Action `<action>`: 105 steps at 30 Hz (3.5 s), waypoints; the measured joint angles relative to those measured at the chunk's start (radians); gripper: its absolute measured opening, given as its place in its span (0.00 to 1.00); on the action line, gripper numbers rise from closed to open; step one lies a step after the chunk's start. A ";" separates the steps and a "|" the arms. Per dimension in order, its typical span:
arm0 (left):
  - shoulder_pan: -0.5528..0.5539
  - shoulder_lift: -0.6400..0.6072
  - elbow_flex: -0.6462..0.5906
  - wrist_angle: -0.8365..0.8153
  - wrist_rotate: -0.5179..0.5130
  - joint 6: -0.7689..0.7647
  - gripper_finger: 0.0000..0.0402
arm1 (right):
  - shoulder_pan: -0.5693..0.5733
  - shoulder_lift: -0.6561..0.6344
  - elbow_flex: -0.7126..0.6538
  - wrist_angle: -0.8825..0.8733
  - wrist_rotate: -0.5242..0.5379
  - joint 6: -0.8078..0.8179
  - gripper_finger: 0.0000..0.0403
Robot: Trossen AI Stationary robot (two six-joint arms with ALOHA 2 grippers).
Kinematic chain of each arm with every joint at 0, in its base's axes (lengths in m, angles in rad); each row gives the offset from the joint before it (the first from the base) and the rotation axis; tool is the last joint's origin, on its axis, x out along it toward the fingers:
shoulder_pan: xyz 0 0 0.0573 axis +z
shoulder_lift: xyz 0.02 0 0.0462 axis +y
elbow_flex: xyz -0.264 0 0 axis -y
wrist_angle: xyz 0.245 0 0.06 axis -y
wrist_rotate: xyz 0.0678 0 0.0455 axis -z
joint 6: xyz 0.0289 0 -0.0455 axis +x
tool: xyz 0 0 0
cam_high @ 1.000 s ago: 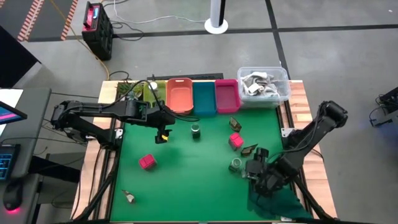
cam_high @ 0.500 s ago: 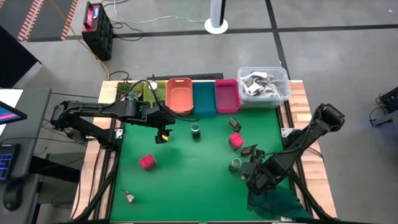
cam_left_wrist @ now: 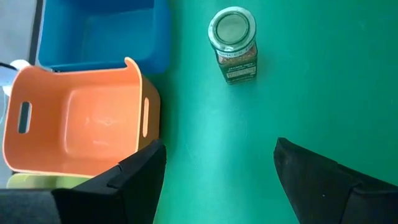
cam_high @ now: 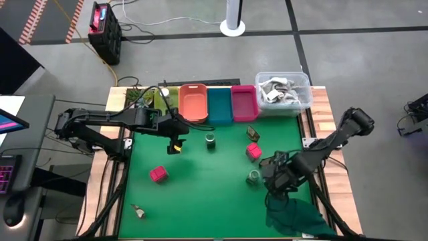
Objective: Sort spices by type
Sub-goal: Put the white seasoning bottle into the yellow bin
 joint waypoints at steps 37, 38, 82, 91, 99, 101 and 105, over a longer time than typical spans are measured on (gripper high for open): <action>-0.090 -0.137 0.000 -0.083 -0.003 -0.158 0.71 | -0.538 0.501 0.395 0.514 -0.120 -0.990 0.56; -0.094 -0.136 -0.001 -0.079 -0.005 -0.158 0.71 | -0.542 0.522 0.412 0.504 -0.123 -0.992 0.56; -0.171 0.104 -0.221 0.622 0.082 -0.190 0.71 | -0.527 -0.231 -0.237 0.767 0.361 -0.603 0.81; -0.195 0.206 -0.220 0.710 0.065 -0.160 0.71 | -0.488 -0.269 -0.245 0.856 0.429 -0.675 0.81; -0.198 0.208 -0.220 0.720 0.009 -0.143 0.72 | -0.481 -0.263 -0.245 0.870 0.429 -0.676 0.81; -0.198 0.224 -0.220 0.726 0.014 -0.143 0.74 | -0.478 -0.263 -0.245 0.882 0.429 -0.676 0.81; -0.194 0.274 -0.220 0.756 0.029 -0.144 0.81 | -0.463 -0.263 -0.245 0.889 0.428 -0.676 0.81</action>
